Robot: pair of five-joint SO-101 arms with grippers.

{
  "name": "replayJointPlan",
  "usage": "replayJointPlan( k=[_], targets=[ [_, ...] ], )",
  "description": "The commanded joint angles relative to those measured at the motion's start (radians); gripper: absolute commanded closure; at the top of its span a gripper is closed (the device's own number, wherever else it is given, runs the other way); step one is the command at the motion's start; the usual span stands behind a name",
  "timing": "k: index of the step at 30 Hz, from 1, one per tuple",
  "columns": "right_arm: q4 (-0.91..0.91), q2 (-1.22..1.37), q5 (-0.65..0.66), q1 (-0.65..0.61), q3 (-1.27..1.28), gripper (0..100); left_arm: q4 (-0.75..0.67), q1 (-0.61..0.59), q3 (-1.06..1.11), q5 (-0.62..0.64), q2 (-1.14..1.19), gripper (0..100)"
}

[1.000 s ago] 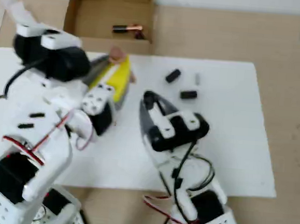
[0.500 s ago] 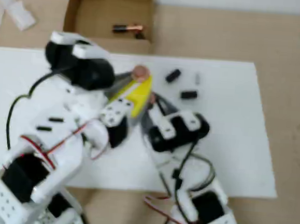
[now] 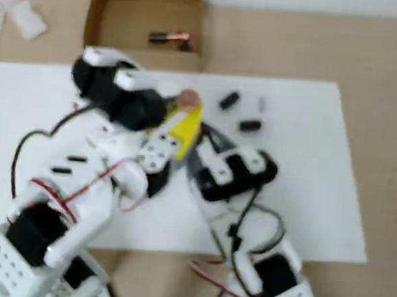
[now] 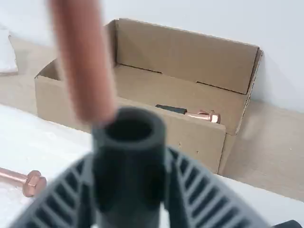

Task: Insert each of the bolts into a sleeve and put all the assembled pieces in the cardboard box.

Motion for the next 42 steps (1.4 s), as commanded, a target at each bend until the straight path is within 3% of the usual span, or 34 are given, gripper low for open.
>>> replayJointPlan(
  k=[1,11,22,30,42],
  targets=[
    [-0.021,-0.016,-0.003,-0.016,-0.004,98.8,-0.017,0.006,0.014,-0.017,-0.005,99],
    [-0.02,-0.016,-0.006,-0.016,-0.004,98.8,-0.129,-0.035,0.091,-0.032,-0.004,99],
    [-0.02,-0.016,-0.008,-0.016,-0.004,98.8,-0.138,-0.06,0.081,-0.052,-0.004,99],
    [-0.02,-0.016,-0.009,-0.018,-0.004,98.8,-0.244,-0.052,0.157,-0.046,-0.004,99],
    [-0.025,-0.016,-0.009,-0.018,0.021,98.8,-0.242,-0.051,0.167,-0.002,-0.004,99]
  ],
)
